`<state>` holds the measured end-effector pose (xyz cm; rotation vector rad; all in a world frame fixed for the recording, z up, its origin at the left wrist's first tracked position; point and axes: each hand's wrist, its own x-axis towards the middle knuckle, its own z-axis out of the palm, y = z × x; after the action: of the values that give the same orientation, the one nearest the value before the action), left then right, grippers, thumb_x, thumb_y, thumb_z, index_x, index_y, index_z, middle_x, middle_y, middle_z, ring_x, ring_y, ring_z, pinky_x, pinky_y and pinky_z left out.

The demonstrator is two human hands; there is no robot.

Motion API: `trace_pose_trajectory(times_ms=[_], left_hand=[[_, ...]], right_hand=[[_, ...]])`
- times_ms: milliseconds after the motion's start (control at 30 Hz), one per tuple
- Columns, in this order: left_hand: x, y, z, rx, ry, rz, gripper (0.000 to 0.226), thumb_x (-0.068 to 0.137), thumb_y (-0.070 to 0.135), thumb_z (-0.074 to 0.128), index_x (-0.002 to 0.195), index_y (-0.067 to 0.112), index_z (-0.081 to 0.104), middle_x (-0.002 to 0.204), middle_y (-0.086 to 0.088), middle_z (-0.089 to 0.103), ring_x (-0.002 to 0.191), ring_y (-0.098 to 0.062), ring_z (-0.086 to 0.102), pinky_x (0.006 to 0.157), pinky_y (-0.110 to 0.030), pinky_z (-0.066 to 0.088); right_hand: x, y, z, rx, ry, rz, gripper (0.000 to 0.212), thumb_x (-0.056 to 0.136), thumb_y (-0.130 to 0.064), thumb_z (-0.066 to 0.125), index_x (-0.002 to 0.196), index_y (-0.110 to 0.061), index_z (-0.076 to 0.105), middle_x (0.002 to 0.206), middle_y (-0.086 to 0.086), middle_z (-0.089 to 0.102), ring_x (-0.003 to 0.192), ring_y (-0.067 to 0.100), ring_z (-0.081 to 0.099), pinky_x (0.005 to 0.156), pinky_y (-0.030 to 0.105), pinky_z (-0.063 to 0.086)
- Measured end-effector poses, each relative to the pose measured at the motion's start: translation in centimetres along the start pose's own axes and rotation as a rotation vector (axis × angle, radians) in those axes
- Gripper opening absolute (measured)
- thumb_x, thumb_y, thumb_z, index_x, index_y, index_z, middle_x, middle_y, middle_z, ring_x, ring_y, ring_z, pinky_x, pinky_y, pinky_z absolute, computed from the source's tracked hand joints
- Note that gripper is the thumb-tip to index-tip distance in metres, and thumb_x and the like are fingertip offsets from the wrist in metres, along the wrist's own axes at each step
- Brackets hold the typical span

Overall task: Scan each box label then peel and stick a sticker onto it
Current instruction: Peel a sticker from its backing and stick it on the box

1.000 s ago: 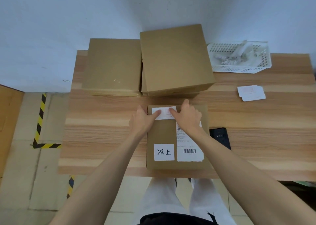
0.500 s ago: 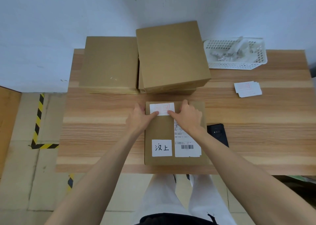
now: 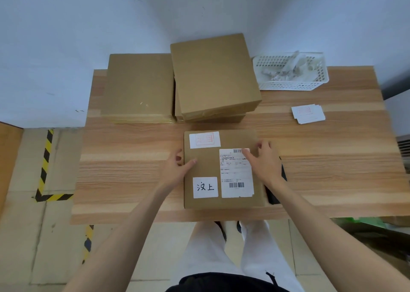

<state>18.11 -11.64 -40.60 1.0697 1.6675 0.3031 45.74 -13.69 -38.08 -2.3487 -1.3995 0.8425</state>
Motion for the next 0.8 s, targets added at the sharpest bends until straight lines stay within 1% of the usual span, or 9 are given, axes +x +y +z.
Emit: trace_pose_trajectory(times_ms=[67,133,200,267,333,500,633,700,800], left_hand=[[-0.9,-1.2,0.5,-0.100,-0.063,-0.056,0.093,0.085,0.049,0.077,0.159,0.027,0.025,0.146,-0.005,0.049,0.127,-0.023,0.053,0.103,-0.048,0.051],[-1.6,-2.0,1.0,-0.194,-0.120,-0.091,0.091,0.088,0.044,0.076,0.160,0.030,0.021,0.147,-0.002,0.049,0.130,-0.021,0.053,0.105,-0.047,0.050],[-2.2,-2.4,1.6,-0.242,-0.163,-0.074,0.076,0.092,0.037,0.073,0.154,0.036,0.029,0.140,0.004,0.057,0.124,-0.015,0.059,0.095,-0.036,0.054],[-2.5,-2.5,2.0,-0.247,-0.174,-0.035,0.065,0.095,0.032,0.070,0.149,0.038,0.035,0.131,0.011,0.062,0.118,-0.009,0.061,0.083,-0.022,0.054],[-2.7,-2.5,2.2,-0.248,-0.162,-0.009,0.060,0.098,0.028,0.067,0.149,0.036,0.038,0.128,0.014,0.063,0.114,-0.003,0.062,0.080,-0.016,0.051],[-4.0,-2.2,2.2,-0.265,-0.127,0.011,0.057,0.099,0.025,0.065,0.150,0.032,0.040,0.127,0.013,0.066,0.109,-0.001,0.065,0.080,-0.014,0.052],[-6.6,-1.2,2.0,-0.263,-0.077,0.042,0.053,0.099,0.025,0.064,0.147,0.033,0.042,0.123,0.015,0.067,0.107,-0.001,0.066,0.072,-0.012,0.053],[-8.2,-0.1,1.9,-0.258,-0.049,0.074,0.051,0.100,0.024,0.063,0.145,0.034,0.042,0.117,0.018,0.066,0.097,0.008,0.065,0.069,-0.008,0.051],[-10.8,2.1,1.7,-0.242,-0.014,0.170,0.050,0.101,0.025,0.061,0.145,0.034,0.040,0.119,0.021,0.064,0.095,0.014,0.063,0.069,-0.006,0.051]], right_hand=[[-1.1,1.9,0.0,0.037,-0.054,0.094,0.065,0.090,-0.055,0.065,0.133,-0.010,0.050,0.134,0.006,0.050,0.117,0.027,0.054,0.091,0.045,0.050],[-2.0,3.4,0.5,0.149,-0.147,0.181,0.074,0.088,-0.061,0.062,0.141,-0.013,0.045,0.141,0.003,0.048,0.123,0.024,0.052,0.097,0.046,0.049],[-2.6,4.6,1.4,0.306,-0.221,0.234,0.083,0.086,-0.066,0.059,0.150,-0.018,0.037,0.148,0.000,0.048,0.130,0.021,0.050,0.105,0.048,0.047],[-3.1,5.3,2.3,0.446,-0.292,0.256,0.074,0.095,-0.054,0.057,0.155,-0.021,0.031,0.148,-0.004,0.050,0.132,0.018,0.050,0.110,0.043,0.044],[-3.6,5.5,2.9,0.528,-0.330,0.258,0.063,0.101,-0.042,0.055,0.156,-0.023,0.029,0.143,-0.008,0.054,0.128,0.015,0.053,0.108,0.038,0.045],[-4.4,5.7,2.5,0.569,-0.302,0.199,0.055,0.102,-0.035,0.056,0.152,-0.022,0.037,0.136,-0.010,0.061,0.121,0.010,0.059,0.101,0.032,0.049],[-5.2,5.7,0.6,0.560,-0.271,0.141,0.072,0.093,-0.051,0.061,0.154,-0.023,0.034,0.142,-0.011,0.058,0.126,0.011,0.057,0.106,0.041,0.049],[-5.5,5.6,-0.9,0.560,-0.253,0.101,0.079,0.087,-0.059,0.061,0.154,-0.026,0.033,0.142,-0.013,0.057,0.127,0.010,0.056,0.106,0.042,0.049],[-6.5,4.8,-3.5,0.601,-0.218,0.009,0.055,0.094,-0.047,0.062,0.143,-0.028,0.046,0.127,-0.020,0.066,0.113,0.002,0.064,0.098,0.040,0.055]])
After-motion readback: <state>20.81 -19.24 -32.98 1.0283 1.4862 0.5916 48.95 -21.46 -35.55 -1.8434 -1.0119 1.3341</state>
